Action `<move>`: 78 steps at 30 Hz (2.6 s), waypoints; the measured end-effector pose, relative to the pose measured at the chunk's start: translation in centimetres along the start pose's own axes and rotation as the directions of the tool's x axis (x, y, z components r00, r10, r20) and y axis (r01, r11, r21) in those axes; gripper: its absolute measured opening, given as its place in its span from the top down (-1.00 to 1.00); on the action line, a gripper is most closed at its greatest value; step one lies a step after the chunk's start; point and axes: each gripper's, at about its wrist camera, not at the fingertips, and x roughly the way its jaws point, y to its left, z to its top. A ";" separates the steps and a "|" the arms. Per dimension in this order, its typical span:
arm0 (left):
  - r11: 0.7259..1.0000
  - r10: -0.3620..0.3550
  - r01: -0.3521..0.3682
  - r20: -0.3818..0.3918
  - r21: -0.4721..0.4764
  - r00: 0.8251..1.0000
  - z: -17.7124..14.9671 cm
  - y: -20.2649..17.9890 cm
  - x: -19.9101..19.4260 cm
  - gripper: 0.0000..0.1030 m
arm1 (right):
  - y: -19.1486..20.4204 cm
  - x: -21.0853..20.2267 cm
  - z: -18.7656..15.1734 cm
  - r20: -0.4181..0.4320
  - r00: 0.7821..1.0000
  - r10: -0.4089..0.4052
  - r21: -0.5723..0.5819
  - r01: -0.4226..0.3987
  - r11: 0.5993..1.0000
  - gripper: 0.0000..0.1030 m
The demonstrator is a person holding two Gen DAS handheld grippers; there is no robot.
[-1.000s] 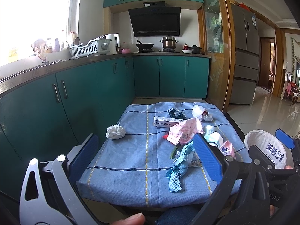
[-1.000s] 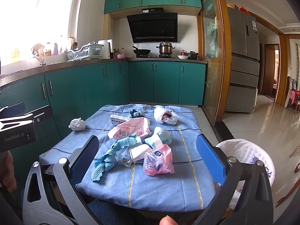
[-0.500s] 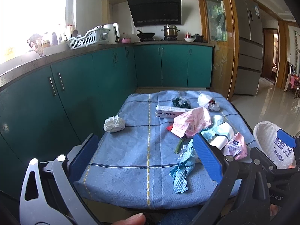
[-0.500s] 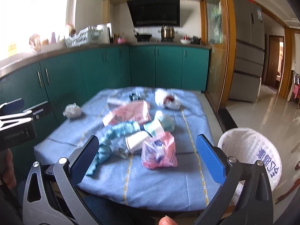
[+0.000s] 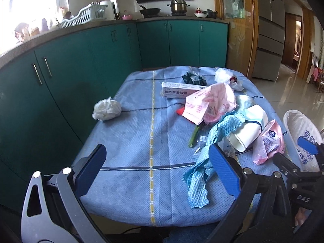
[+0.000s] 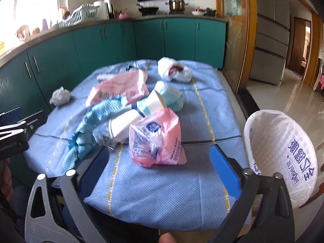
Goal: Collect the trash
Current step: 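Grasp the blue rag with the left tool while the right tool grasps the pink bag, then carry rag and pink bag to the bin and open both tools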
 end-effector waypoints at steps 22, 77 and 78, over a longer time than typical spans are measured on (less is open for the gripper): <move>1.000 -0.004 0.005 -0.042 0.014 0.999 -0.3 0.0 2.1 -0.77 | 1.5 1.3 0.7 -0.006 0.999 -0.051 -0.084 0.050 0.995 -0.72; 0.820 -0.540 0.503 0.076 0.274 0.839 5.4 -12.6 -4.1 0.54 | -12.3 -10.9 -0.5 0.324 0.912 -0.254 0.141 0.218 0.966 0.39; 0.814 -0.547 0.511 0.069 0.276 0.835 5.5 -13.1 -3.6 0.54 | -12.9 -10.8 -0.7 0.316 0.913 -0.258 0.156 0.219 0.963 0.39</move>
